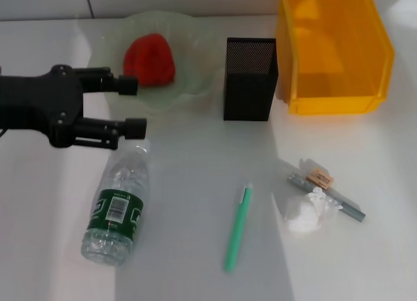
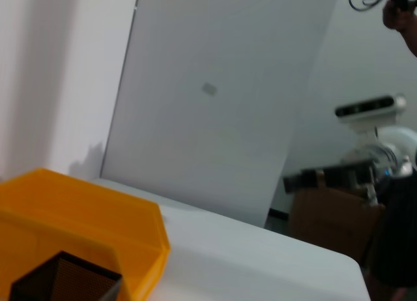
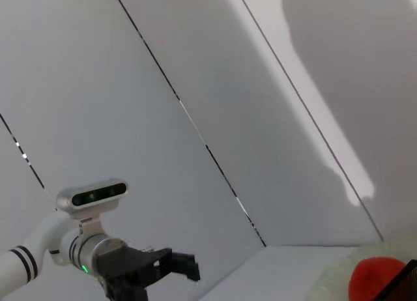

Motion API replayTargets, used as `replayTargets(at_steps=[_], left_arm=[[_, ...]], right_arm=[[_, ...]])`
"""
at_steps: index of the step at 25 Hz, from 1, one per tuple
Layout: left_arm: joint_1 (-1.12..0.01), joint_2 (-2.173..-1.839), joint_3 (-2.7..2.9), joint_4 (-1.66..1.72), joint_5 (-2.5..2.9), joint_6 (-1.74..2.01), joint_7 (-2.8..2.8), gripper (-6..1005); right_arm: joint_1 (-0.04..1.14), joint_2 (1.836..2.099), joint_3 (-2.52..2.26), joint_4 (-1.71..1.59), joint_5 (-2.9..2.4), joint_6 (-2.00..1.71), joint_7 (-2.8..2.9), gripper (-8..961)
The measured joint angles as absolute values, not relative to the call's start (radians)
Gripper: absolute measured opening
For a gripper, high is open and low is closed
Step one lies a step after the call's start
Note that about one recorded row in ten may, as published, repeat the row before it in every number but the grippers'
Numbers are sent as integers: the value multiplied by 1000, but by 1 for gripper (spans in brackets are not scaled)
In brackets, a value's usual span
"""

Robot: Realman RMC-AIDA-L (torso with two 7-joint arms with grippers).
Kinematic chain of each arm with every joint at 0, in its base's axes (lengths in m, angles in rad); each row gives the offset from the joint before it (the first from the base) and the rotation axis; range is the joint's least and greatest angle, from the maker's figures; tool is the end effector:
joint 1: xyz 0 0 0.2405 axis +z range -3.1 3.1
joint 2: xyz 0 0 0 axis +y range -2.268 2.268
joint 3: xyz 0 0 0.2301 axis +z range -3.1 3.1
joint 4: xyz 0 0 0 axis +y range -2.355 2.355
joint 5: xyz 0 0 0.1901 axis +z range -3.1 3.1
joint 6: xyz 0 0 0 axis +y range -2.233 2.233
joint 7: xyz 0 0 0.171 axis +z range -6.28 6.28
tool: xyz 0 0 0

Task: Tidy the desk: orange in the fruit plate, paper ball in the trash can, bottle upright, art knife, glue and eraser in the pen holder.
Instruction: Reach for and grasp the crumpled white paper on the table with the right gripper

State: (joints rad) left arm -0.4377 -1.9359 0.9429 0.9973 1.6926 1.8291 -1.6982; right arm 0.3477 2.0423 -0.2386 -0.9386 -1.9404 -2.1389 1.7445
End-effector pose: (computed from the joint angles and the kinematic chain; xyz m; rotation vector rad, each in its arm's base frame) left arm -0.1752 0.2886 0.0614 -2.9268 -0.4889 -0.7947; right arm 0.2346 0.2361 0.1041 -2.5179 0.8980 1.1527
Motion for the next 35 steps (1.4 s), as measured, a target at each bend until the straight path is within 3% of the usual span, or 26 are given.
replayTargets(at_steps=[7,12,21,35], left_arm=[[-439,-1983,921,998,1867,1850,-1692,841],[-447,-1995,912,996,1896,1840,-1698,841],[-431,-1991,910,979,1898,1818,-1699,841],[-435,-1987,910,950,1898,1800,-1698,840]], right_arm=[[448,2042,-477,-1547,-1981,-2172,2173,778],[566,2038,-806,-1888,-2252,-2188,2386,777],[626,2082,-1220,-1671,-2539,-2079,2355,774],[630,2084,-1536,-1402,-2551,-1759,2334,771]])
